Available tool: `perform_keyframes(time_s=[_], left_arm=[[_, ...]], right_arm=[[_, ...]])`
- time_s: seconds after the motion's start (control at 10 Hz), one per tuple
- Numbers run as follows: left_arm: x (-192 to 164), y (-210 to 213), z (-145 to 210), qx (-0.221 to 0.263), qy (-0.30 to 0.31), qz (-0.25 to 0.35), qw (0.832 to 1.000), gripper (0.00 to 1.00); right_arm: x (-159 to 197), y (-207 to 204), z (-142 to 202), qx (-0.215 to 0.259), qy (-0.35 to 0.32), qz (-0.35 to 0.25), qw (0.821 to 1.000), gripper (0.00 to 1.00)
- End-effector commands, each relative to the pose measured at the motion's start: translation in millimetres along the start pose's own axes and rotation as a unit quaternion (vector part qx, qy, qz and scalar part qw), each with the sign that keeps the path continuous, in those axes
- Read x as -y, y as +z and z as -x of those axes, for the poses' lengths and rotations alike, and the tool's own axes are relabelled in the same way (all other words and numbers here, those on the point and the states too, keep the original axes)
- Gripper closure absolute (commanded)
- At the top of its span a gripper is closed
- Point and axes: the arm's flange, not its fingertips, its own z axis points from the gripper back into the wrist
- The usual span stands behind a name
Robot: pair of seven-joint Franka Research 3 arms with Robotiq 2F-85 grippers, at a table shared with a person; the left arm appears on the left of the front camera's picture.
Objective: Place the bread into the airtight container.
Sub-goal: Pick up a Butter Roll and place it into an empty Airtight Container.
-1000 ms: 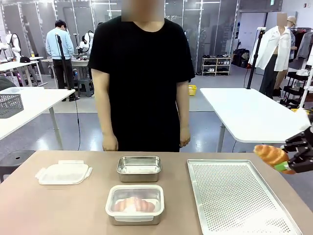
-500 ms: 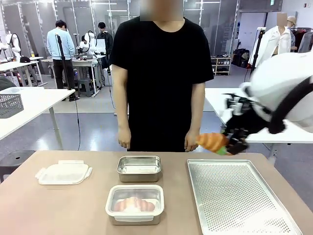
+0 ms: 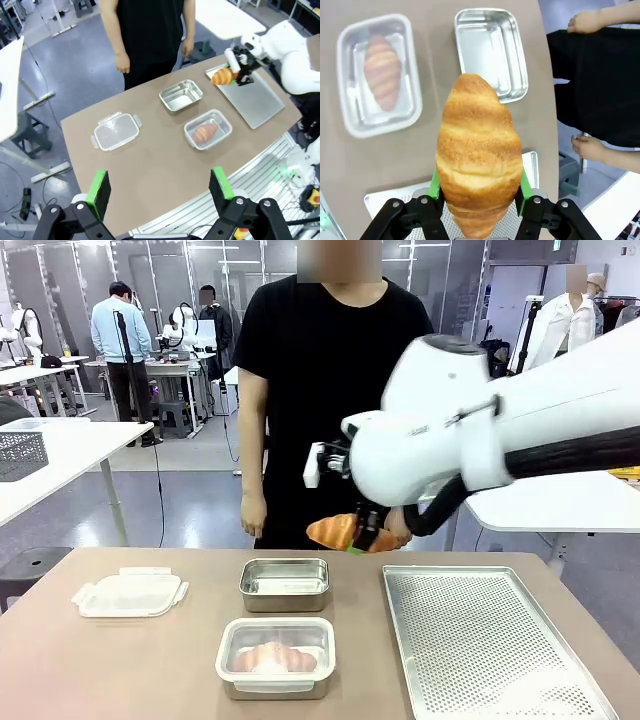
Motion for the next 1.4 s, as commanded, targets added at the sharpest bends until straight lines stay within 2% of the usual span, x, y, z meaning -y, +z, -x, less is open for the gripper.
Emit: perform_keyframes(time_s=[0.0,0.3,0.7,1.3], left_arm=[[2,2,0,0.004,-0.002,0.001,1.0,0.0],[2,2,0,0.004,-0.002,0.001,1.0,0.0],[2,2,0,0.004,-0.002,0.001,1.0,0.0],[2,2,0,0.004,-0.002,0.001,1.0,0.0]], right_arm=[[21,-21,-47,-0.038,-0.002,0.007,0.999,0.35],[39,-65,-86,-0.059,0.021,-0.02,0.998,0.35],[52,-114,-112,-0.086,0.029,-0.052,0.995,0.35],[75,-168,-119,-0.092,0.018,-0.09,0.991,0.35]])
